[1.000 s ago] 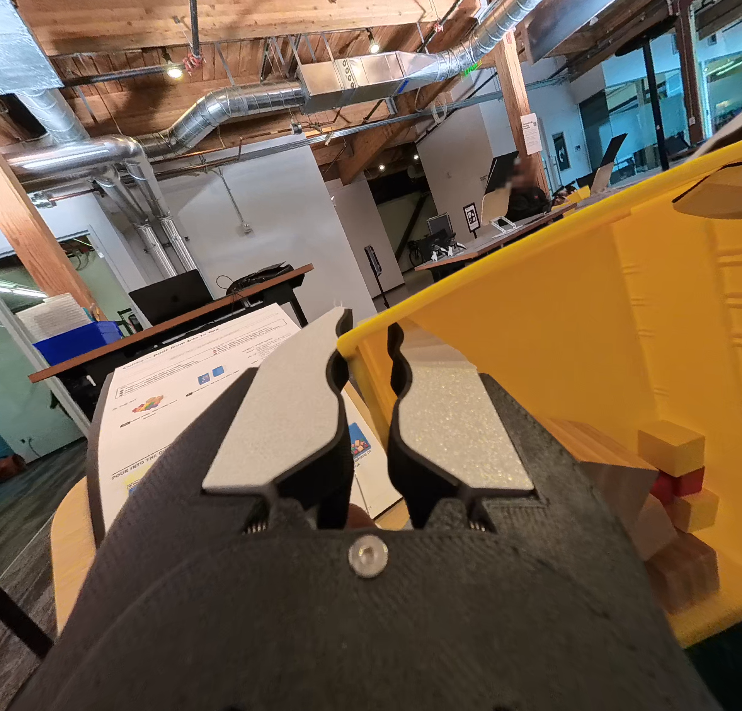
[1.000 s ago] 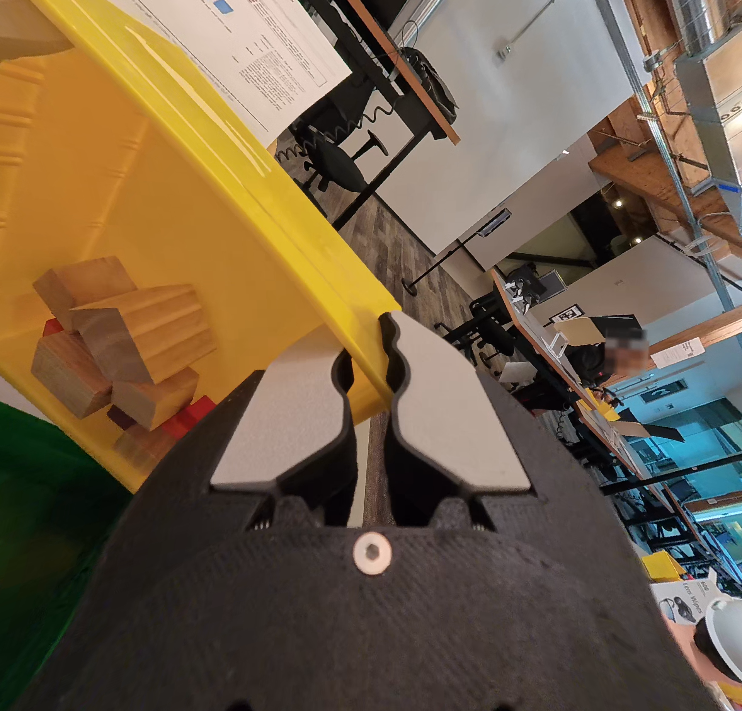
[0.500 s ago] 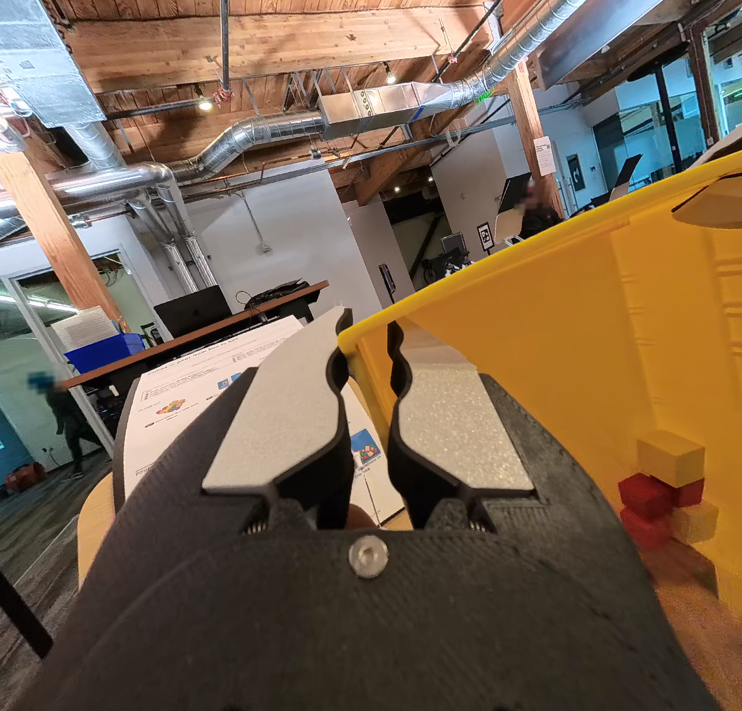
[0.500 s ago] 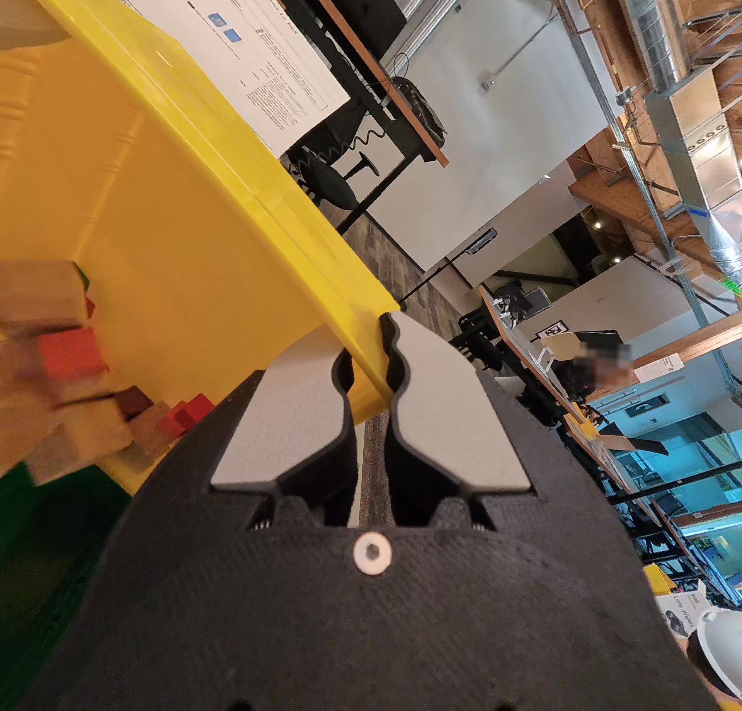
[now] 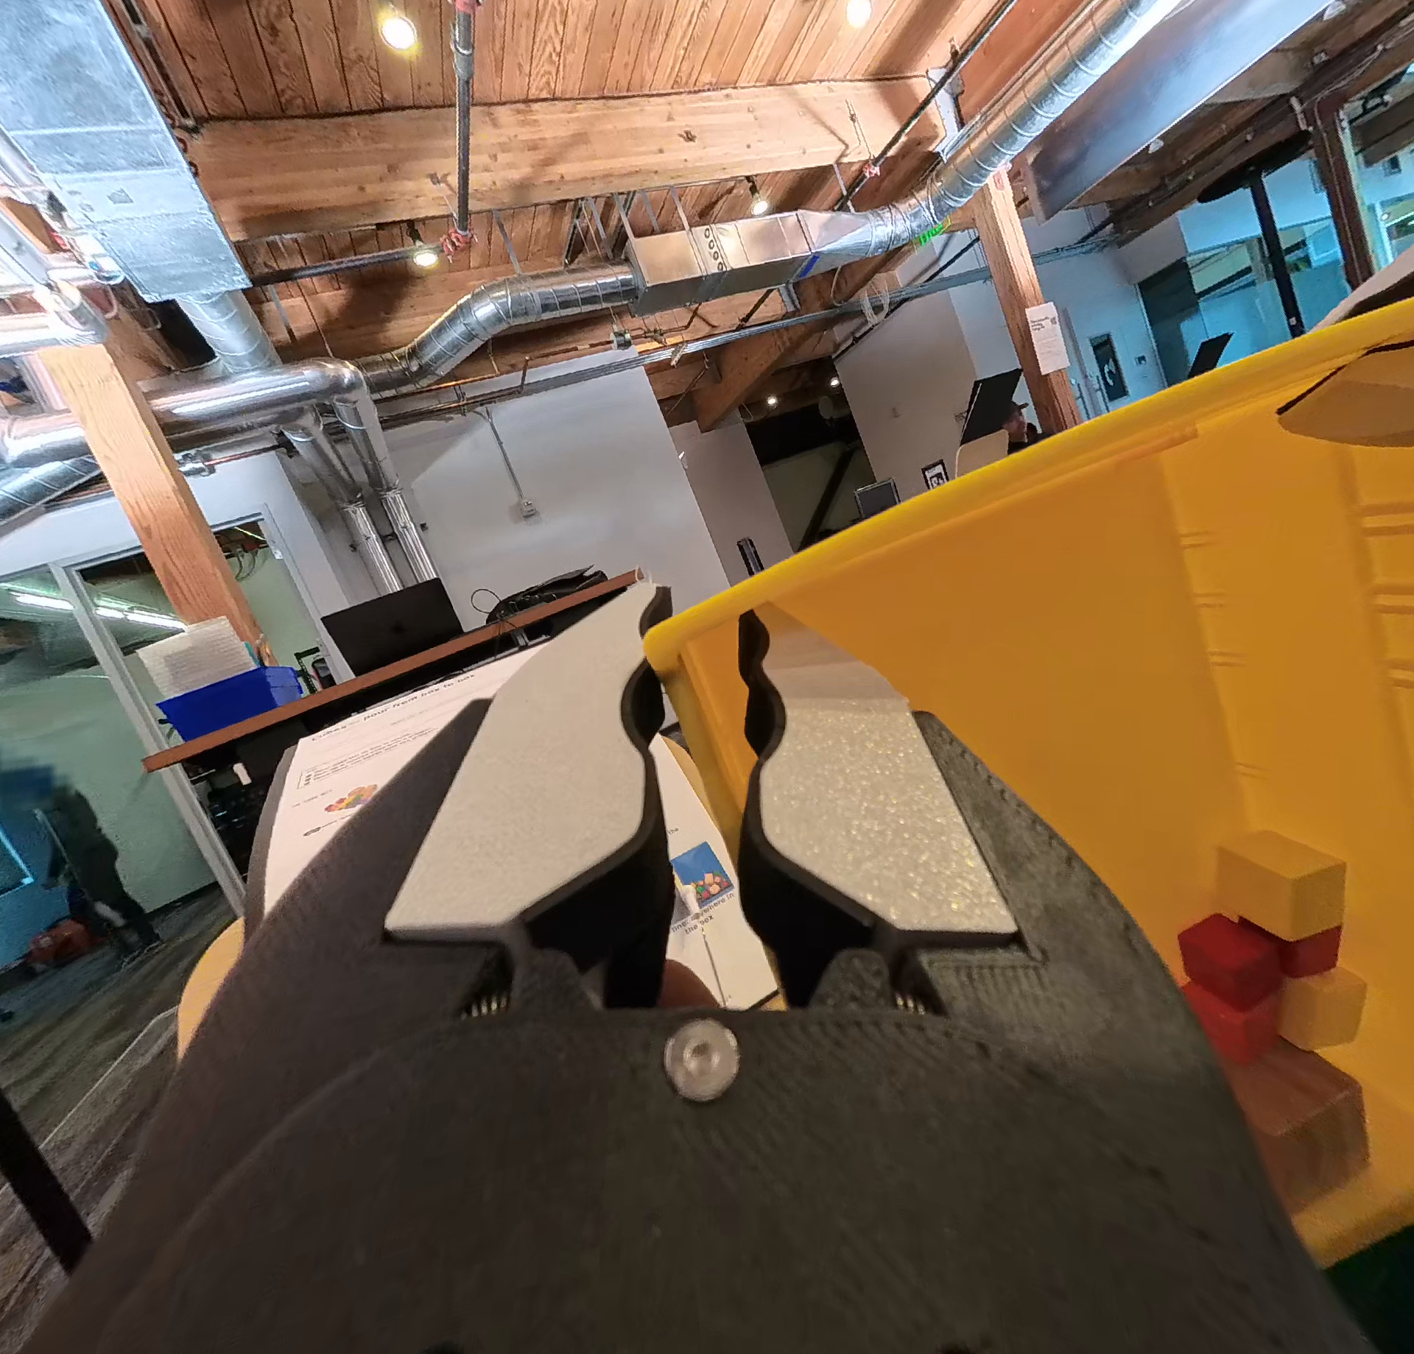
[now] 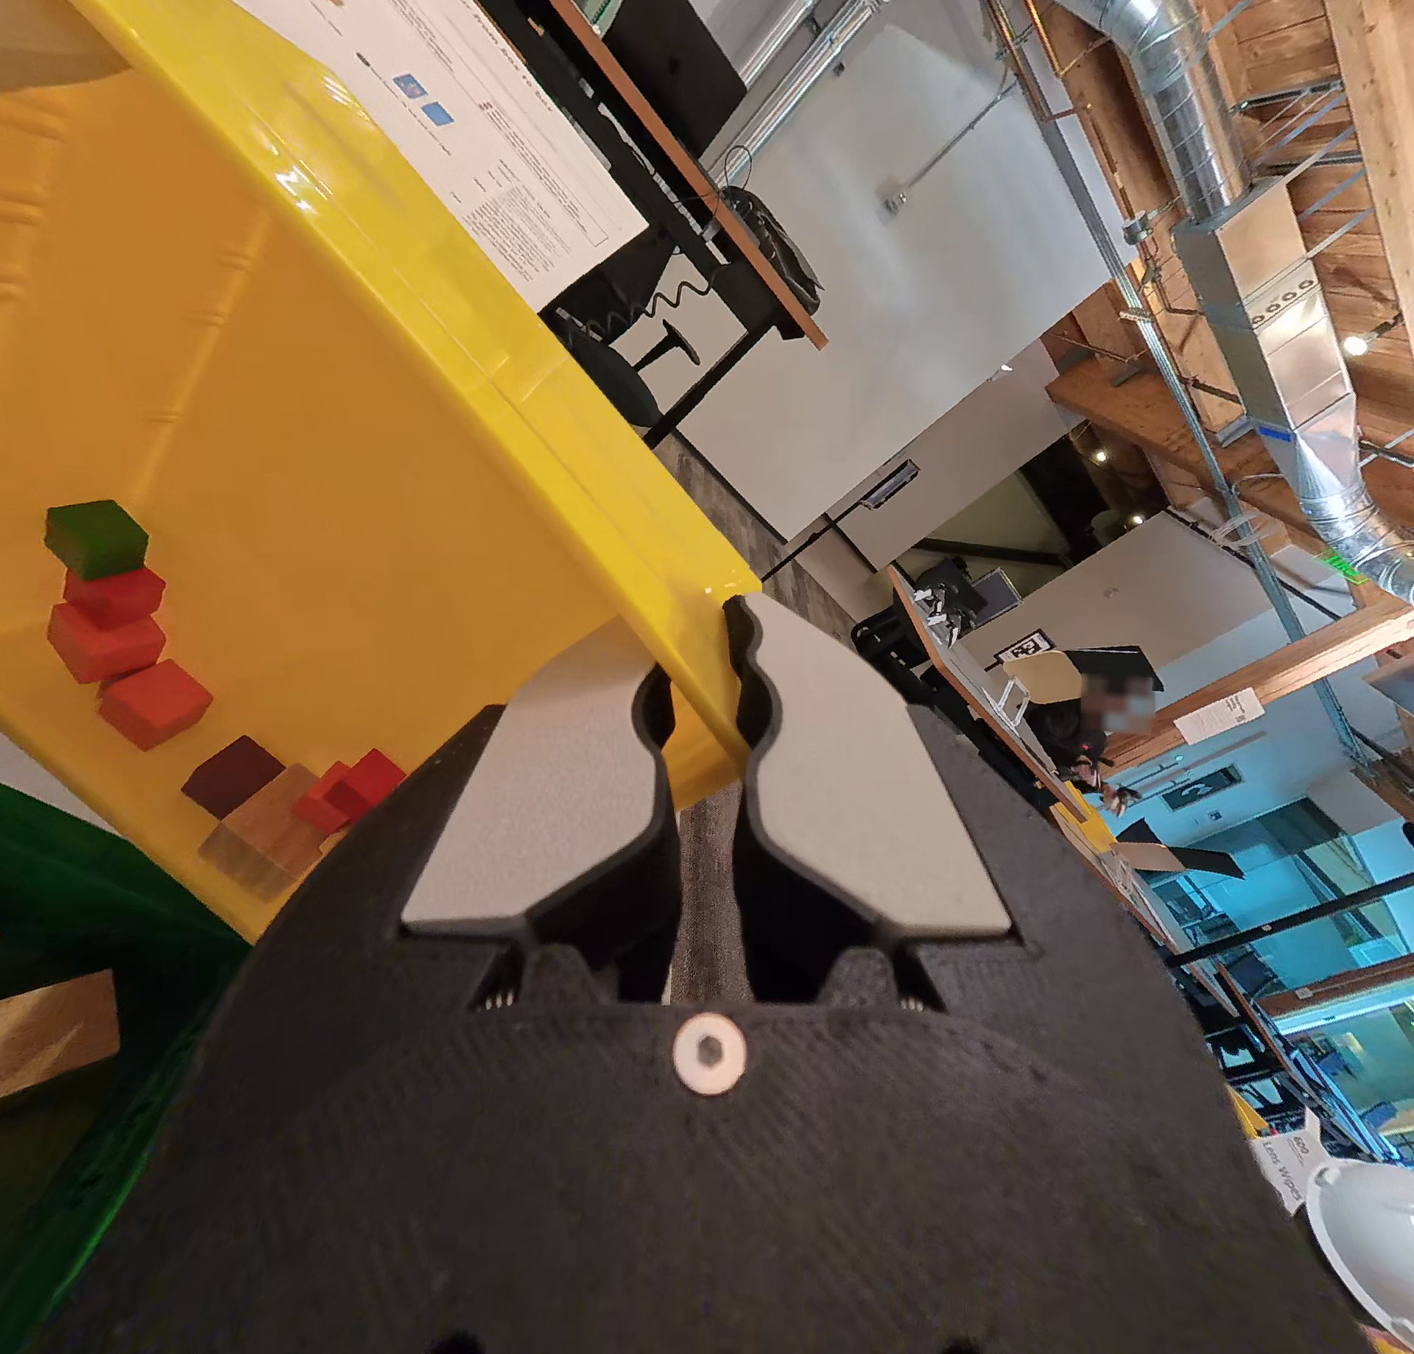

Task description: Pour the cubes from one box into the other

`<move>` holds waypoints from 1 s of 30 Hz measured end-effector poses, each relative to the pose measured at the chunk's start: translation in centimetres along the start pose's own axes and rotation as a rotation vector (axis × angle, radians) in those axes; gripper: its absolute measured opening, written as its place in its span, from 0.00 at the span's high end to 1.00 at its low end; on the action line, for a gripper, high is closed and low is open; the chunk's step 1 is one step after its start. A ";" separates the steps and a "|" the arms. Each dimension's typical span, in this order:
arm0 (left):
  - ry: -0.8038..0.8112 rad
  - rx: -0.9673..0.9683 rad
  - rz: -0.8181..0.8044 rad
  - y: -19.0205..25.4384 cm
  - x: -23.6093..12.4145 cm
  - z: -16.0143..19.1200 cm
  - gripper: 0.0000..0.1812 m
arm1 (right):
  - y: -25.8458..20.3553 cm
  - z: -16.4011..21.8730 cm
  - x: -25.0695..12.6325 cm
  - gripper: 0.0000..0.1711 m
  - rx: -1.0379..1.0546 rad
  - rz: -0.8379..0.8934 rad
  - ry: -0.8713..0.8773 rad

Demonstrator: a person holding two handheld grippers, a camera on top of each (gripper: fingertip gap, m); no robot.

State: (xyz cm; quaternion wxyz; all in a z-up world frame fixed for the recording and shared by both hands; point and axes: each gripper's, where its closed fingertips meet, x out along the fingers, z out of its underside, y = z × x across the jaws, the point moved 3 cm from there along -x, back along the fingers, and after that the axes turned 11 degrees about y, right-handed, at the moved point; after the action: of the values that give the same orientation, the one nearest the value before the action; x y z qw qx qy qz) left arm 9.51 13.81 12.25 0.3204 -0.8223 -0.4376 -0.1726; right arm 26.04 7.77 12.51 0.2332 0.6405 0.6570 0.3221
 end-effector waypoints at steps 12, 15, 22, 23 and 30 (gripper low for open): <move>0.044 0.010 -0.014 -0.1 -0.8 -1.5 0.91 | 0.1 -0.9 -1.3 0.96 -0.012 0.031 0.036; 0.043 0.009 -0.012 0.1 -0.9 -1.3 0.91 | -0.1 -0.8 -1.4 0.96 -0.018 0.035 0.034; 0.056 0.007 -0.020 0.1 -1.3 -1.7 0.91 | -0.1 -1.1 -1.8 0.96 -0.025 0.046 0.049; 0.061 0.011 -0.021 0.0 -1.3 -1.9 0.91 | -0.1 -1.2 -1.9 0.96 -0.024 0.048 0.054; 0.108 0.041 -0.030 -0.2 -2.1 -2.8 0.91 | -0.1 -2.3 -3.0 0.96 -0.039 0.065 0.108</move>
State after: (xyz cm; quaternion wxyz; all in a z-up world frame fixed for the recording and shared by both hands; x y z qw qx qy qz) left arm 8.16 10.74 13.17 0.3576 -0.7984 -0.4353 -0.2128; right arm 24.54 4.53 13.66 0.1993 0.6383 0.6412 0.3764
